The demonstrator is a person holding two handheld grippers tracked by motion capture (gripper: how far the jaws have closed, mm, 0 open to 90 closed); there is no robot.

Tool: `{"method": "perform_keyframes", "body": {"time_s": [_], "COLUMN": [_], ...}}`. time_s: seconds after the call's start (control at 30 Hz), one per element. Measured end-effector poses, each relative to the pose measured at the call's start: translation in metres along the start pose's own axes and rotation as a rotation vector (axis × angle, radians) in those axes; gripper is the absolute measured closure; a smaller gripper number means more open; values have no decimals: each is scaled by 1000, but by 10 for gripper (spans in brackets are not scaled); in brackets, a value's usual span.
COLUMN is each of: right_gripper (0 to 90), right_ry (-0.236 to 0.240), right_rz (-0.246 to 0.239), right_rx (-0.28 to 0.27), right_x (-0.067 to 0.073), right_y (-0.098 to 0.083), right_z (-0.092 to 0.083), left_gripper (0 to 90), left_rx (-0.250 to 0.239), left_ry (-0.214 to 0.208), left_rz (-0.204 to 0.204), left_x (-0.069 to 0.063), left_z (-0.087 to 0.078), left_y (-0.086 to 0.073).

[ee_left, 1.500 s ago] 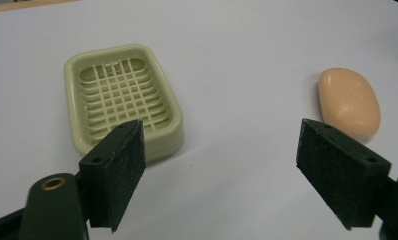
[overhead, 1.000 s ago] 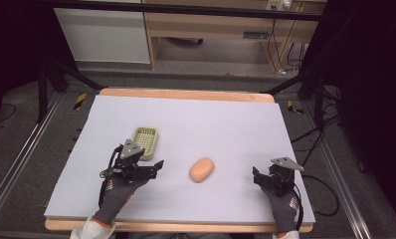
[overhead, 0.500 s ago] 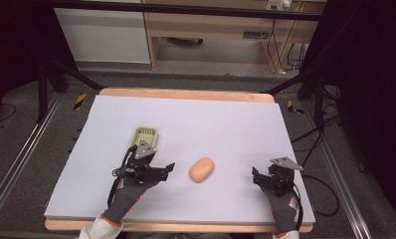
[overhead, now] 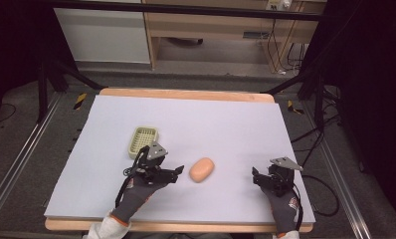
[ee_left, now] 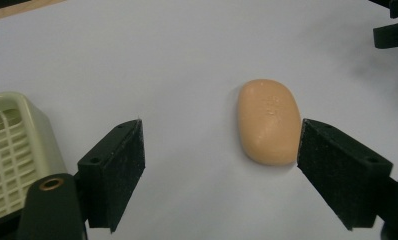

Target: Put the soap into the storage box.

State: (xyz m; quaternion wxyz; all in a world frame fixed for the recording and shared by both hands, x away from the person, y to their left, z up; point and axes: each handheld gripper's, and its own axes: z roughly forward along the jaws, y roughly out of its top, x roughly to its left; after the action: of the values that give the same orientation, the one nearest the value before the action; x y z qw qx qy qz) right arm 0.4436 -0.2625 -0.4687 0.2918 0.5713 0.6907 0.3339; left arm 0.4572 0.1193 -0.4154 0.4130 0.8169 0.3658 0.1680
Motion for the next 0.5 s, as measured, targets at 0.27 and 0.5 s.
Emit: {"method": "perform_keyframes", "body": {"time_s": [0.27, 0.5], "right_gripper": [150, 148], "right_ry": [1, -1], "right_rz": [1, -2], "right_rx": [0, -2], "right_x": [0, 0], "right_y": [0, 0], "right_z": [0, 1], "left_gripper": [181, 182], "left_rx": [20, 36], "left_ry": [-18, -31], "left_rz": [20, 28], "left_x": [-9, -15], "left_z": [14, 23], "left_y": [5, 7]}}
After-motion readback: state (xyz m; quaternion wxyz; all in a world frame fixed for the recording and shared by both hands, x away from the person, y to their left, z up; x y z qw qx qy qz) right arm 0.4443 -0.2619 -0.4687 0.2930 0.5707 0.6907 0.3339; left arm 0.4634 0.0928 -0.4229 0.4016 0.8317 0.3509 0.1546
